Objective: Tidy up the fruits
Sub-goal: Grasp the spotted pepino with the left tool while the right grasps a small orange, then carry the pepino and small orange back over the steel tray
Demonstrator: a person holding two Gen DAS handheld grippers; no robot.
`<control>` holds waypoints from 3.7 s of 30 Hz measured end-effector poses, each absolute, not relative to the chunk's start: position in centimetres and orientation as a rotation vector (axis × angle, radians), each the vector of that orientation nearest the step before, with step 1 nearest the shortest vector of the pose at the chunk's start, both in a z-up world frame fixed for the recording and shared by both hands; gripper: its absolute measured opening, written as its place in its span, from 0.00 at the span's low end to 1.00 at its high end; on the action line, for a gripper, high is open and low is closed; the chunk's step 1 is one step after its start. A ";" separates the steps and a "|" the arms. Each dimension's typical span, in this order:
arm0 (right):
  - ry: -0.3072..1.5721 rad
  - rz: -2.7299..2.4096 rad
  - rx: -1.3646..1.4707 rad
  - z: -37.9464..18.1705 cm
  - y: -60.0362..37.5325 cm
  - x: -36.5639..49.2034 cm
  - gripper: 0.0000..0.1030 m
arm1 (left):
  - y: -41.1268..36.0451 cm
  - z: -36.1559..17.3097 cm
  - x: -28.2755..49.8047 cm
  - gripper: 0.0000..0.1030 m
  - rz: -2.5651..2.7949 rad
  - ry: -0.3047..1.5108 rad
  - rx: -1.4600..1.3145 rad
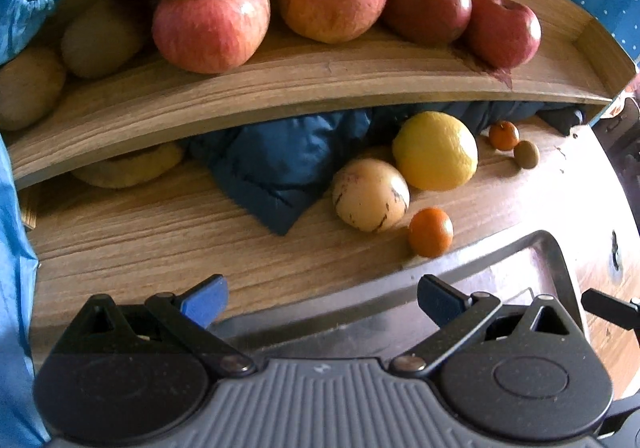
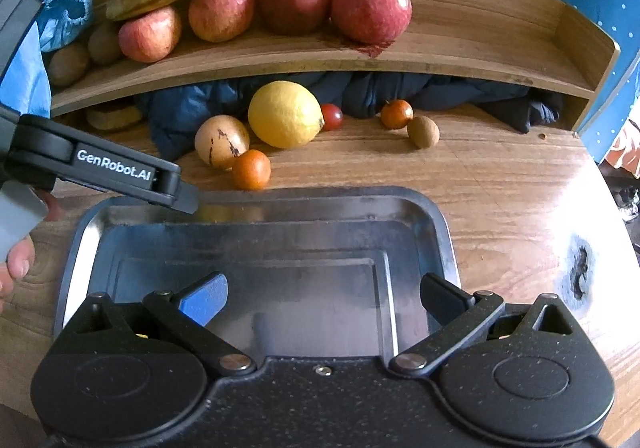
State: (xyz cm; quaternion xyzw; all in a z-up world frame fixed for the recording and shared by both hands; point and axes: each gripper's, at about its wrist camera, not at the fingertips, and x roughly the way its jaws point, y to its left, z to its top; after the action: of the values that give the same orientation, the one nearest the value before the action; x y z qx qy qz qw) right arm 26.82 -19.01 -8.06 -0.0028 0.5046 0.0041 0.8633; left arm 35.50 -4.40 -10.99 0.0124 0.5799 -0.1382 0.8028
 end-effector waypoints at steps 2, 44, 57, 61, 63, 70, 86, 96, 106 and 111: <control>1.057 0.019 -0.011 -8.1 -18.7 27.3 0.99 | -4.3 -10.9 35.9 0.99 -0.299 1.238 0.010; 1.003 0.162 -0.107 -9.6 -14.6 33.5 0.55 | -4.6 -11.5 40.0 0.61 -0.334 1.244 -0.168; 1.021 0.174 -0.111 -10.1 -14.6 34.1 0.48 | -4.6 -11.8 40.7 0.56 -0.346 1.255 -0.179; 1.026 0.172 -0.103 -10.2 -14.6 34.3 0.46 | -4.5 -11.7 40.7 0.56 -0.346 1.254 -0.178; 1.027 0.172 -0.102 -10.3 -14.6 34.5 0.44 | -4.5 -11.7 40.8 0.56 -0.346 1.254 -0.179; 1.025 0.182 -0.094 -10.5 -14.6 34.6 0.36 | -4.8 -11.8 40.6 0.50 -0.354 1.253 -0.181; 0.999 0.187 -0.093 -10.0 -14.8 34.2 0.29 | -4.6 -10.8 39.6 0.49 -0.350 1.230 -0.190; 0.972 0.189 -0.099 -8.7 -15.2 32.6 0.29 | -4.8 -9.3 38.1 0.49 -0.348 1.200 -0.194; 0.958 0.176 -0.092 -7.5 -16.6 29.7 0.29 | -5.9 -8.6 35.5 0.49 -0.364 1.196 -0.184; 0.956 0.167 -0.090 -7.2 -17.6 28.1 0.29 | -6.7 -8.8 34.0 0.49 -0.373 1.207 -0.180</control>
State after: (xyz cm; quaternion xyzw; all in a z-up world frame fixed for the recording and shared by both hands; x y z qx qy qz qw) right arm 28.08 -17.56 -7.15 -0.0434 0.4592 0.0803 0.8836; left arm 34.04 -6.72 -8.79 -0.0840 0.5634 -0.1739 0.8033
